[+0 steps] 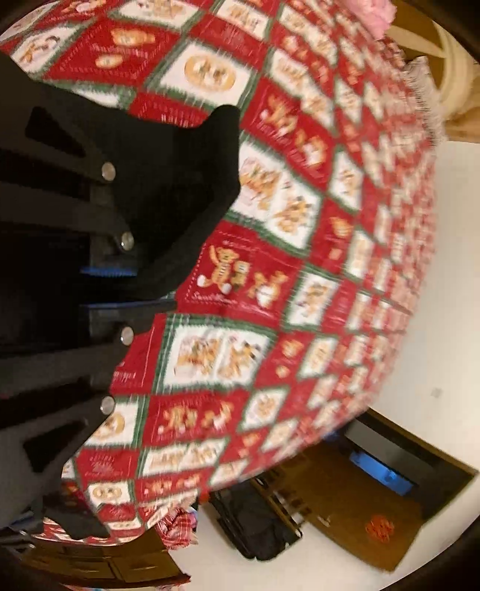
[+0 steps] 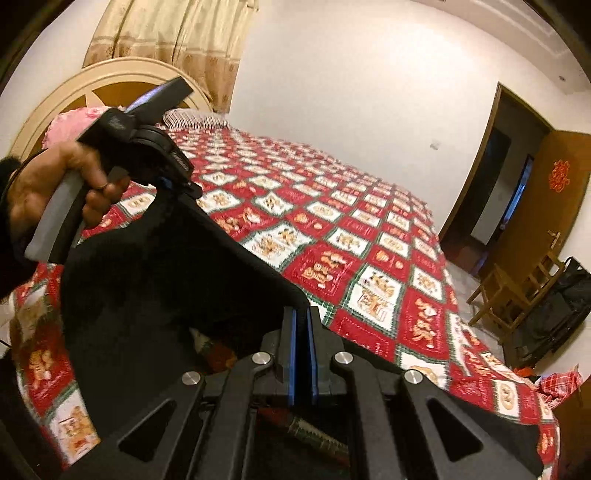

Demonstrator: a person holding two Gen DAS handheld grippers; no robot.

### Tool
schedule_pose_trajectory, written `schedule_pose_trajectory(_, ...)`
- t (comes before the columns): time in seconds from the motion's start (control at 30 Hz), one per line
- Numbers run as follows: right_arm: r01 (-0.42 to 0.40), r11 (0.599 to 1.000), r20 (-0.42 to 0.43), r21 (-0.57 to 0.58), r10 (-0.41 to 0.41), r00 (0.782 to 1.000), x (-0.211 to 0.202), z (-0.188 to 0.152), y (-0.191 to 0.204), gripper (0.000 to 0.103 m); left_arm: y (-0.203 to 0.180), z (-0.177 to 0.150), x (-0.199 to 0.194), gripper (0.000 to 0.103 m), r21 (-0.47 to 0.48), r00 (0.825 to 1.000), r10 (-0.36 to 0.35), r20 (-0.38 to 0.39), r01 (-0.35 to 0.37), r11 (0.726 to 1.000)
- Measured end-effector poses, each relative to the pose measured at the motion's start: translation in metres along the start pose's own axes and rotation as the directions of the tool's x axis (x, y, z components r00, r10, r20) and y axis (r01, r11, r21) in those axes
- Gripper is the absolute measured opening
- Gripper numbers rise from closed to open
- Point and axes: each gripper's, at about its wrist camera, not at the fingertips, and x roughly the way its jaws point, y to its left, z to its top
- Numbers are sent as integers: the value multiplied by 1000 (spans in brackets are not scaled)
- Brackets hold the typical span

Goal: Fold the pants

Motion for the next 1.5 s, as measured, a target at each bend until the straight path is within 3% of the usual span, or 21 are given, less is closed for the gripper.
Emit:
schedule_pose_trajectory(0.17,-29,998,18,-51,30,999,-41,-12,31,5,7,-21,-51,10,17,991,-50,124,48,999)
schedule_pose_trajectory(0.33,-45,991,-37,-123,41,998,-50,-45,67,5,29,-63,-80,10,41,982,-37,188,30,999)
schedule_pose_trajectory(0.6,-71,983,-124,-168,51,991,-33,-87,96,5,57,-131,-66,10,84,985,49,166,-63,994)
schedule_pose_trajectory(0.8,-81,980,-156,-184,52,986,-28,-102,107,5,58,-149,-49,12,134,979,110,171,-134,982)
schedule_pose_trajectory(0.97,-99,976,-199,-195,60,978,-22,-112,113,5,68,-157,-43,18,144,977,145,159,-168,975)
schedule_pose_trajectory(1.1,-102,976,-211,-193,60,976,-17,-116,114,5,76,-172,-40,34,153,960,194,201,-226,962)
schedule_pose_trajectory(1.17,-103,976,-217,-194,60,974,-18,-116,112,5,76,-173,-42,36,161,962,184,202,-218,963)
schedule_pose_trajectory(1.27,-110,978,-229,-176,68,971,-20,-117,107,5,82,-166,-46,48,138,974,139,181,-165,977)
schedule_pose_trajectory(1.37,-121,984,-239,-131,87,967,-19,-117,101,5,94,-151,-58,64,46,974,81,214,-93,995)
schedule_pose_trajectory(1.5,-111,984,-241,-138,75,967,-20,-116,104,5,109,-131,-69,65,-77,963,0,271,22,997)
